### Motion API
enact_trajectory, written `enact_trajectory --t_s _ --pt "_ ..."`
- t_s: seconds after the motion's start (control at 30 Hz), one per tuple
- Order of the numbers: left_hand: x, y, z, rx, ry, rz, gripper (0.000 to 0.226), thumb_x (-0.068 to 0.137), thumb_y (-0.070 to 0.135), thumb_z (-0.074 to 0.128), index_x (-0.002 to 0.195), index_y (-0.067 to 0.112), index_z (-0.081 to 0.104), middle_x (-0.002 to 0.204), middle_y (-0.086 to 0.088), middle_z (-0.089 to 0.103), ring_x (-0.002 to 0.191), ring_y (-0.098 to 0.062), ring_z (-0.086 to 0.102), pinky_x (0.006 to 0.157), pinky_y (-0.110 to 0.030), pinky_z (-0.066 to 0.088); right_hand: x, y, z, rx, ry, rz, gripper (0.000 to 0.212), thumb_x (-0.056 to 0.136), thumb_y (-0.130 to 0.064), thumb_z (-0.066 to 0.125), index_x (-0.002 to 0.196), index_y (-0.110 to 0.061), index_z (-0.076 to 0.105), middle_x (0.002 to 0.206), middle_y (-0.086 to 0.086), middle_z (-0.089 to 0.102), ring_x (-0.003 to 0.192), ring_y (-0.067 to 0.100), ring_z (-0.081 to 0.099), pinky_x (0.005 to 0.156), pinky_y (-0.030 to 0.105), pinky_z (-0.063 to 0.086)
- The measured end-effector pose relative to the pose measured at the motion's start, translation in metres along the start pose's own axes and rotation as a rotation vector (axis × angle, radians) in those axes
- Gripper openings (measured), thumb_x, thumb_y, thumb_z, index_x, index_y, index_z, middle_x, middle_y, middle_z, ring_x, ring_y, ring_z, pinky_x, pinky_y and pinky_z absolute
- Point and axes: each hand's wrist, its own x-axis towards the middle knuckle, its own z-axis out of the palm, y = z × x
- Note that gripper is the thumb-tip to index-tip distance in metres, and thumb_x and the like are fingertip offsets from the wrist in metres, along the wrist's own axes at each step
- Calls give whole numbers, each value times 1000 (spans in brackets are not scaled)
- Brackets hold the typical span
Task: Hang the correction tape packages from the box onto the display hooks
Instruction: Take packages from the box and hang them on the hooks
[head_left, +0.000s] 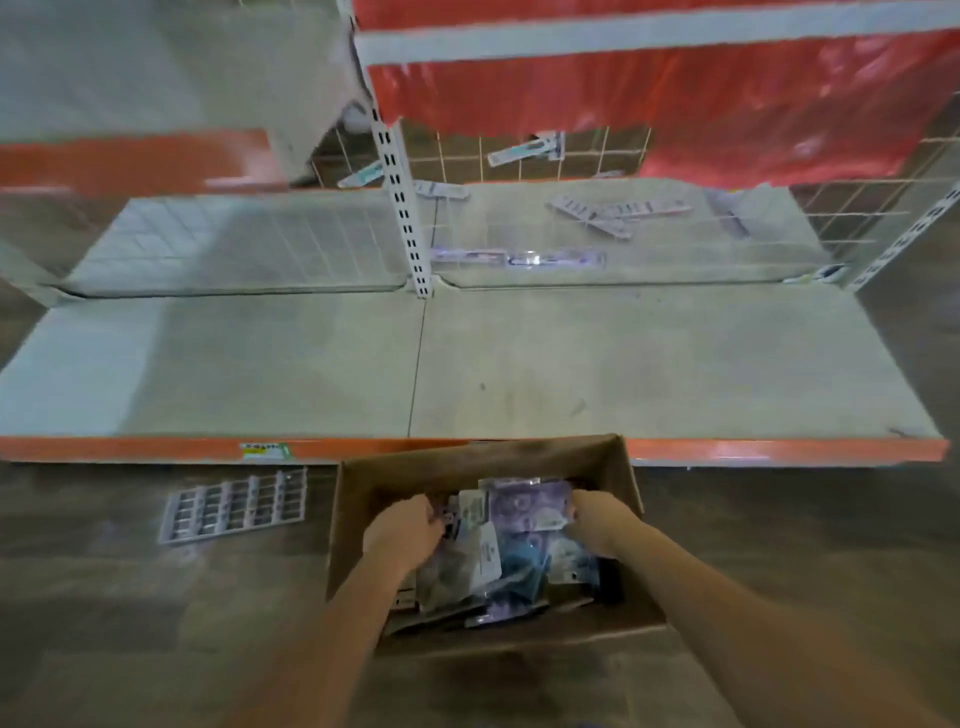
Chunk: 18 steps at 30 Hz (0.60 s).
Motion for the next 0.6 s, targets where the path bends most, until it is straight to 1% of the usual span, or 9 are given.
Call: enact_trajectory --t_s 0.07,0.17,0.27,0.3,0.33,0.4,0.47,0.53,0.6 --pt "38 -14 34 -28 -38 -46 25 99 28 42 115 15 57 115 -4 62 106 -20 59 86 -31 45 44 8 30 22 -19 25 32 100 -17 41 127 -4 51 130 14 55 122 27 51 98 31 41" --pt "85 -32 77 2 -52 -88 24 98 26 43 114 15 57 118 -5 62 108 -22 59 87 -31 46 101 18 69 63 -50 72 25 101 -16 38 106 -5 59 108 13 60 118 29 52 83 29 44" --pt "122 -48 103 45 -7 -157 26 96 26 46 116 18 58 123 -6 61 112 -24 58 91 -34 49 136 25 93 210 -28 154 35 101 -13 32 129 0 51 113 12 57 88 20 53 82 28 38" --pt "134 -52 109 47 2 -173 29 96 28 45 119 17 57 126 -7 59 115 -25 57 92 -35 49 144 29 99 292 1 199 37 101 -13 34 131 0 48 120 12 56 88 19 53 79 26 35" --pt "142 -55 112 47 1 -195 32 97 31 42 122 17 56 130 -8 57 118 -27 55 93 -35 48 153 32 106 369 38 236 37 99 -14 38 132 1 48 127 14 54 99 22 56 78 25 34" --pt "156 -61 120 50 2 -217 39 99 35 38 129 15 52 137 -10 51 124 -28 51 97 -36 45 168 39 117 575 129 314 37 95 -15 45 126 3 53 130 17 55 117 29 54 76 24 35" --pt "165 -66 132 26 2 -253 44 101 37 34 136 12 44 142 -12 46 128 -29 47 101 -36 41 180 42 124 817 175 364 35 94 -14 49 124 3 55 126 20 57 117 32 55 76 29 41" --pt "169 -70 143 20 -31 -266 47 101 36 36 140 12 37 142 -13 45 128 -29 47 100 -36 42 183 43 129 1048 211 394 35 94 -12 50 125 4 54 127 22 56 117 35 55 84 36 48" --pt "171 -73 151 17 -42 -264 51 98 35 43 143 12 33 141 -14 46 125 -30 49 98 -37 45 191 45 131 1227 225 423 37 94 -8 48 128 6 50 131 23 53 120 37 53 90 40 47"
